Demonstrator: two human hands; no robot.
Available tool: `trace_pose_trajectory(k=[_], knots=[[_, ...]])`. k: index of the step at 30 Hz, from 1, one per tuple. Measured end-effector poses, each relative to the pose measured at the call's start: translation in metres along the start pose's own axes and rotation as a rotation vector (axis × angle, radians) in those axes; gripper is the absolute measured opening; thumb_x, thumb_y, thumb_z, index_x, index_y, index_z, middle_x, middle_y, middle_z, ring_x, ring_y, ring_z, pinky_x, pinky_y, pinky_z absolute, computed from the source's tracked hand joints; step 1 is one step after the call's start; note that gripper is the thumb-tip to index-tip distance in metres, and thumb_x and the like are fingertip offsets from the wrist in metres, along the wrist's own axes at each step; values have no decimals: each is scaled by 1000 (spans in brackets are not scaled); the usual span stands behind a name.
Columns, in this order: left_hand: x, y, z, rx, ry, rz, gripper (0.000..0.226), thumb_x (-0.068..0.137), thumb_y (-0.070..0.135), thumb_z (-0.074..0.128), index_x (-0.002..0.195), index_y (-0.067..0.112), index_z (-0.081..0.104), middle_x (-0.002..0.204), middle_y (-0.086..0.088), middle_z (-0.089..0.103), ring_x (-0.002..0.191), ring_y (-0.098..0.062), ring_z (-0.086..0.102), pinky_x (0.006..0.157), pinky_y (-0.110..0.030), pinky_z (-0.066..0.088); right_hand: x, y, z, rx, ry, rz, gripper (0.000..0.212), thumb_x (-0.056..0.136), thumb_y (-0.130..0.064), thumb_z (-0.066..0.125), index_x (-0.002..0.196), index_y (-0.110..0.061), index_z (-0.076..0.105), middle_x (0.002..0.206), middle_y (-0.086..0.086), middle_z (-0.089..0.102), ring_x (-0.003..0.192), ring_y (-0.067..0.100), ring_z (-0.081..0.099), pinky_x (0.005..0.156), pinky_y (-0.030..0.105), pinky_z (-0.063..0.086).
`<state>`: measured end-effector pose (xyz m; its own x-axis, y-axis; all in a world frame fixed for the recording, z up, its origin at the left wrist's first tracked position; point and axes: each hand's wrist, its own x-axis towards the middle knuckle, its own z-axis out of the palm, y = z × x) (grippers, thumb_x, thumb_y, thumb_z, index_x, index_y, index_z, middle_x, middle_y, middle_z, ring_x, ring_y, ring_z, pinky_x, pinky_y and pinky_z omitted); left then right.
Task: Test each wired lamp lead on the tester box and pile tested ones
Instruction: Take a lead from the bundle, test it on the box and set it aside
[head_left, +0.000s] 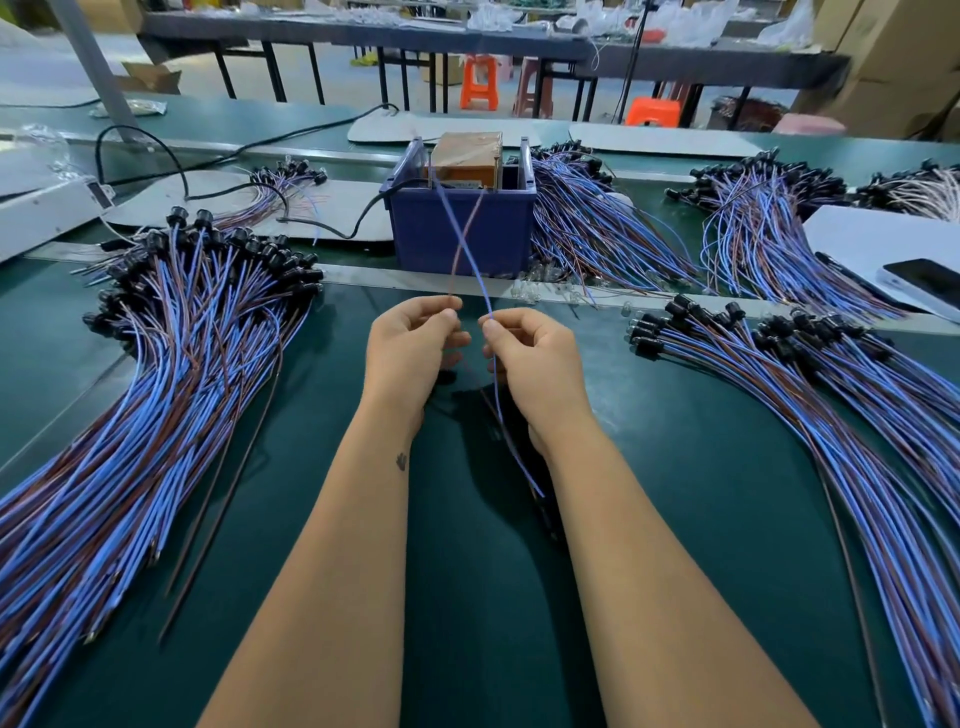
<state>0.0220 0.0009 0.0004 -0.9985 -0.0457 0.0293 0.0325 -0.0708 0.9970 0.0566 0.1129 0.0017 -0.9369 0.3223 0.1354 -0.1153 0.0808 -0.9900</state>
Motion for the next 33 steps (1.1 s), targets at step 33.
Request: trace_pose_trajectory(k=[33], knots=[[6, -3, -6, -63, 383, 64, 13, 94, 11, 50, 90, 18, 61, 75, 6, 58, 59, -11, 50, 51, -18, 42, 3, 3, 1, -60, 60, 49, 22, 92, -8, 56, 98, -27, 64, 57, -10, 54, 67, 15, 56, 80, 50, 54]])
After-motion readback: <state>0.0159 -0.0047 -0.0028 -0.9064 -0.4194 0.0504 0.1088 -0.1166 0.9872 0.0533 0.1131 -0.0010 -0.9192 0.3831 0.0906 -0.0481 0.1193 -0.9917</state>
